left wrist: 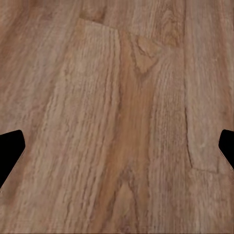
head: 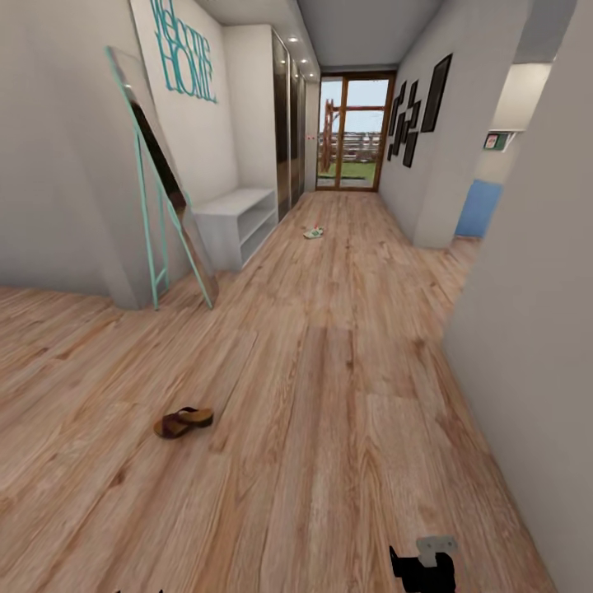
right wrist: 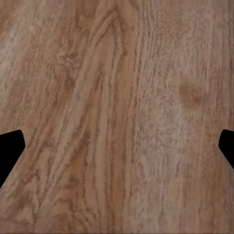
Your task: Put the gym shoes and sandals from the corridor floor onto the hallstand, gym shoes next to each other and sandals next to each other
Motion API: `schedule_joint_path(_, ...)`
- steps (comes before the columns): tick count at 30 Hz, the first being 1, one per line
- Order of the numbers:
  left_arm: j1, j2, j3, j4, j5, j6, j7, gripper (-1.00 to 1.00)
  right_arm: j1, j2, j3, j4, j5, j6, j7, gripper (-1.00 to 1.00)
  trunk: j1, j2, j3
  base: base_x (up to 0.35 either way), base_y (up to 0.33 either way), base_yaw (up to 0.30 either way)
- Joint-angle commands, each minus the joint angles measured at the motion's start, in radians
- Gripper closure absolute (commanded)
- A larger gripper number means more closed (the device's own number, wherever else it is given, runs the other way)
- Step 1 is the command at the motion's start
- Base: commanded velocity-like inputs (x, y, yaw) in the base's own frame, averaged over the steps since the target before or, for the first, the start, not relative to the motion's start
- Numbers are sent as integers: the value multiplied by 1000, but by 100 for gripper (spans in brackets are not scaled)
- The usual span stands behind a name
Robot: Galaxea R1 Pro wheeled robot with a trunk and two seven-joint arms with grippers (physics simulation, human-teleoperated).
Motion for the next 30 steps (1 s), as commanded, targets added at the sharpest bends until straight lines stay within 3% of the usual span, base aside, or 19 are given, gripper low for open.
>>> schedule_joint_path(1, -1, -1, 6, 1, -4, -3, -7, -100, -1, 0, 2, 1, 4, -3, -3, -100, 0, 0, 0, 340, 0, 0)
schedule_joint_path(12, -1, 0, 7, 1, -4, -3, -7, -100, -1, 0, 2, 0, 3, -3, -4, -100, 0, 0, 13, 340, 0, 0)
schedule_joint_path(30, -1, 1, 7, -1, -4, -3, -7, -100, -1, 0, 2, 1, 3, -3, -5, -100, 0, 0, 14, 339, -32, 0)
